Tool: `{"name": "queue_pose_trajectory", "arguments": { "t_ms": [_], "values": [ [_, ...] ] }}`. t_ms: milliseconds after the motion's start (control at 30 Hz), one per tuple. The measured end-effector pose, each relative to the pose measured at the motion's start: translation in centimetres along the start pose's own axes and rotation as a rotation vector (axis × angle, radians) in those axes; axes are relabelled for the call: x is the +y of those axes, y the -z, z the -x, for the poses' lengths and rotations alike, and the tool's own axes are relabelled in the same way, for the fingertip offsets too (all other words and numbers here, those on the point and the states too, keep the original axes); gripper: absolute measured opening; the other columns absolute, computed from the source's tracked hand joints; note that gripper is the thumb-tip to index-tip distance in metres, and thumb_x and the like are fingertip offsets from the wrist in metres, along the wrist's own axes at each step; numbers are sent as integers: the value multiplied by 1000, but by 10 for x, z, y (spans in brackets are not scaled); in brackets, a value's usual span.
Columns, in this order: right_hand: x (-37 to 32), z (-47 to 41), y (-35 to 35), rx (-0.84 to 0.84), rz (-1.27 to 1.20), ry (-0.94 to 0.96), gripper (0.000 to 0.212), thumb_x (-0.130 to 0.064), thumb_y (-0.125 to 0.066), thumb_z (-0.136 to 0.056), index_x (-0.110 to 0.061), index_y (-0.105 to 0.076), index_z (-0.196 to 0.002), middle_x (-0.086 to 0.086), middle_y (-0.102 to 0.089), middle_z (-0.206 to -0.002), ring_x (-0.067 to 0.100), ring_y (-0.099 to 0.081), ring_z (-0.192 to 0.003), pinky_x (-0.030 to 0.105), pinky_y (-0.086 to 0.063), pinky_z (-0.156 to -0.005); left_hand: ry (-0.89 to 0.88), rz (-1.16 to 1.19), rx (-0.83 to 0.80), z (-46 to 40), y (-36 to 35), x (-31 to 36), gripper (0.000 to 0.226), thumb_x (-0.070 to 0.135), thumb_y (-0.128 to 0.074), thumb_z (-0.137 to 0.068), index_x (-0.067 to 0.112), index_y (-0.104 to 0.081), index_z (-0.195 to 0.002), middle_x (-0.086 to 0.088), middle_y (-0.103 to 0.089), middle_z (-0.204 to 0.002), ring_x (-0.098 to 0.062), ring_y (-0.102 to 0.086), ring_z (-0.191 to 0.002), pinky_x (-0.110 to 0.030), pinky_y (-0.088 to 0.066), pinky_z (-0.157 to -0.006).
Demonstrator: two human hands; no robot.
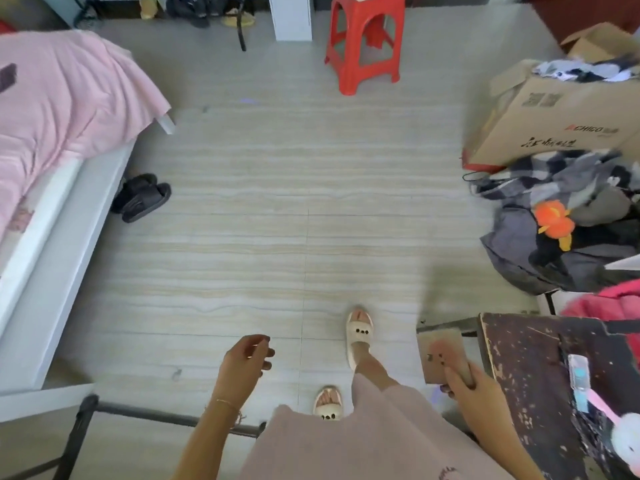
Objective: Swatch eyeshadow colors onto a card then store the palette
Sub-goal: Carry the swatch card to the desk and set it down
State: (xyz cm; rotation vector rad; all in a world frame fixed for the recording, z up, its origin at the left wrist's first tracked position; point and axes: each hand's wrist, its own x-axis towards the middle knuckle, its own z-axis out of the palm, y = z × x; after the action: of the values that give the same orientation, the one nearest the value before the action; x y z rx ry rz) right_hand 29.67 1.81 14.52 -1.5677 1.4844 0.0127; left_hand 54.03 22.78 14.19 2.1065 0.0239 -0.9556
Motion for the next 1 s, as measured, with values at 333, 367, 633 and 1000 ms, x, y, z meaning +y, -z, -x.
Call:
{"name": "queue_pose_trajectory", "arguments": {
  "t_ms": [333, 367, 633, 1000],
  "values": [
    [-159, -158, 25, -77, 13, 175, 22, -20, -49, -91, -19, -54, -70, 4, -64, -64, 23, -58, -66, 31, -40, -54, -68, -82, -41, -98, -29, 152, 13, 17, -48, -92, 17, -60, -97, 0, -67, -85, -14, -63, -68, -25, -45, -67],
    [-176, -171, 23, -99, 21, 177, 21, -20, -48, -91, -19, -55, -72, 4, -65, -66, 21, -58, -66, 29, -39, -54, -71, -68, -38, -108, -26, 166, 12, 17, -48, -92, 18, -60, -97, 0, -67, -85, -13, -63, -68, -25, -46, -67],
    [-280, -235, -23, -275, 150, 208, 18, -23, -48, -89, -11, -57, -81, 10, -65, -76, 18, -54, -64, 25, -38, -56, -1, 32, 45, -176, 13, 201, 16, 12, -49, -92, 20, -62, -94, -1, -69, -82, -15, -64, -69, -26, -47, -64],
    [-441, -299, -105, -225, 129, 205, 15, -15, -52, -88, -21, -57, -74, 1, -67, -67, 21, -62, -72, 31, -44, -63, -6, 70, 81, -321, 103, 286, 14, 12, -51, -90, 20, -62, -91, 2, -69, -80, -11, -65, -67, -26, -48, -69]
  ]
}}
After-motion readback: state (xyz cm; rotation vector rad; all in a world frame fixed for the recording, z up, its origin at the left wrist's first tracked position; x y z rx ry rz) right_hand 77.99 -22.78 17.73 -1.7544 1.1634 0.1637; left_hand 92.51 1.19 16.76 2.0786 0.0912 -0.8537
